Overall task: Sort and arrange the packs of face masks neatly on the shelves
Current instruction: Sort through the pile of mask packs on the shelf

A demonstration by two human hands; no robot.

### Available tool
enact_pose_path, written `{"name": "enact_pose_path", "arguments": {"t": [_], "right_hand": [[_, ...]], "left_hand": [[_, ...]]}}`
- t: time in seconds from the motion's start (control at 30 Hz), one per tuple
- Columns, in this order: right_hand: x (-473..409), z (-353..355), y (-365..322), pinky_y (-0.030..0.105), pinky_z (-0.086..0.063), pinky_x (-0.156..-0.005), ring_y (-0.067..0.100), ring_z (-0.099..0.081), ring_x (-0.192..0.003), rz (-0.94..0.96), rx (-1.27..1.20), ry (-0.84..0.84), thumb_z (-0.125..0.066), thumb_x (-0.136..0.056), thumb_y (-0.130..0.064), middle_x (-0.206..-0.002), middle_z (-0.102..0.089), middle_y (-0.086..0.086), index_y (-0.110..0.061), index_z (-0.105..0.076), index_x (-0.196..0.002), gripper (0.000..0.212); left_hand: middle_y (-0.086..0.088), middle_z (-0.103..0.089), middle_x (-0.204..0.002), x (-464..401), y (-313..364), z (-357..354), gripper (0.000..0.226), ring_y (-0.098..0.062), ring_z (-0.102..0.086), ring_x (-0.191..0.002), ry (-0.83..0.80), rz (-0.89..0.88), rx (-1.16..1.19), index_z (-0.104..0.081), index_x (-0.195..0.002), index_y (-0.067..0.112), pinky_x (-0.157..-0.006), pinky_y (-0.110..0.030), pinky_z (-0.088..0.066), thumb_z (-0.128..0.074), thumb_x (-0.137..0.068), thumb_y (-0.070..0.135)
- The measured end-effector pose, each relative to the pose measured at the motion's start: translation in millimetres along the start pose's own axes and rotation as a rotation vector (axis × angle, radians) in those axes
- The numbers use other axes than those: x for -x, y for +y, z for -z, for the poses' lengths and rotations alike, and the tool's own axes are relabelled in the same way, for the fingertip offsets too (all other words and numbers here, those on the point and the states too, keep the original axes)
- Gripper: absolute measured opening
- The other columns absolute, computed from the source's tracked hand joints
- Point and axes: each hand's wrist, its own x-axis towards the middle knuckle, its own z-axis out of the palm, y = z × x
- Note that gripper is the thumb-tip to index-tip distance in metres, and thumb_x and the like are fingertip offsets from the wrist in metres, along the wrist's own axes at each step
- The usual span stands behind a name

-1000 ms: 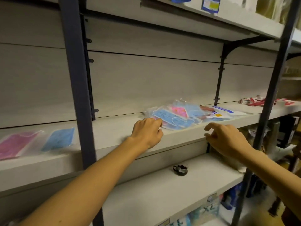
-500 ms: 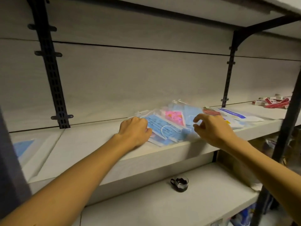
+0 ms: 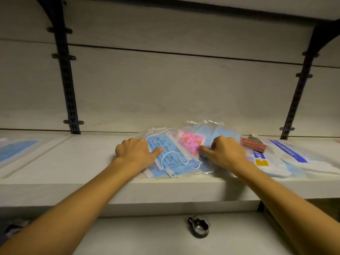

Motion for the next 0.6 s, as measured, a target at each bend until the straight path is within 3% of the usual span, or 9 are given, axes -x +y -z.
{"name": "enact_pose_path", "arguments": {"t": [0.1,0.17,0.33,0.4,0.5,0.6], "right_hand": [[-5.3,-1.0,-6.2,0.032,-0.042,-0.064,0.029,-0.058,-0.078,-0.001,0.054,-0.051,-0.044,-0.076,-0.08,-0.071,-0.05,0.005,-0.017,-0.04,-0.061,0.065],[-7.6,-1.9,-11.5,0.034,-0.045,-0.071,0.031,-0.059,-0.087,0.012,0.043,-0.059,-0.047,-0.076,-0.08,-0.077,-0.051,0.005,-0.019,-0.037,-0.062,0.063],[-17.6,-17.8,-4.3,0.033,-0.041,-0.066,0.034,-0.059,-0.093,-0.008,-0.205,-0.049,-0.063,-0.078,-0.063,-0.085,-0.059,0.008,-0.013,-0.048,-0.077,0.053],[-22.7,-22.0,2.4,0.035,-0.047,-0.068,0.032,-0.06,-0.091,-0.041,-0.343,-0.038,-0.068,-0.078,-0.056,-0.087,-0.063,0.007,-0.013,-0.054,-0.086,0.046],[-28.6,-24.7,6.9,0.037,-0.051,-0.075,0.03,-0.061,-0.092,-0.037,-0.475,-0.009,-0.071,-0.08,-0.043,-0.091,-0.069,0.007,-0.018,-0.058,-0.09,0.03],[-29.0,-25.3,8.8,0.037,-0.051,-0.071,0.029,-0.062,-0.081,0.003,-0.557,0.062,-0.063,-0.088,-0.028,-0.078,-0.068,0.005,-0.019,-0.058,-0.098,0.014]], "left_hand": [[-0.009,-0.06,-0.116,7.6,4.6,-0.6,0.071,-0.03,-0.056,-0.106,-0.013,0.113,0.071,-0.057,-0.114,0.017,-0.076,-0.032,-0.038,-0.041,-0.08,0.078],[-0.01,-0.059,-0.118,9.8,6.5,1.6,0.069,-0.03,-0.055,-0.107,-0.016,0.172,0.096,-0.056,-0.113,0.017,-0.077,-0.031,-0.039,-0.045,-0.079,0.077],[-0.009,-0.062,-0.11,5.8,8.2,-2.0,0.051,-0.03,-0.057,-0.103,0.019,0.27,0.211,-0.05,-0.092,0.018,-0.076,-0.032,-0.04,-0.057,-0.079,0.068],[-0.008,-0.063,-0.105,3.3,6.0,-8.3,0.047,-0.029,-0.058,-0.098,0.061,0.285,0.289,-0.05,-0.087,0.018,-0.075,-0.033,-0.043,-0.06,-0.08,0.063],[-0.007,-0.064,-0.103,2.1,4.5,-12.0,0.034,-0.029,-0.058,-0.096,0.127,0.286,0.411,-0.052,-0.089,0.019,-0.077,-0.033,-0.046,-0.064,-0.084,0.05],[-0.005,-0.064,-0.106,1.8,4.8,-12.2,0.027,-0.03,-0.059,-0.098,0.163,0.271,0.456,-0.054,-0.098,0.019,-0.079,-0.033,-0.047,-0.065,-0.086,0.041]]}}
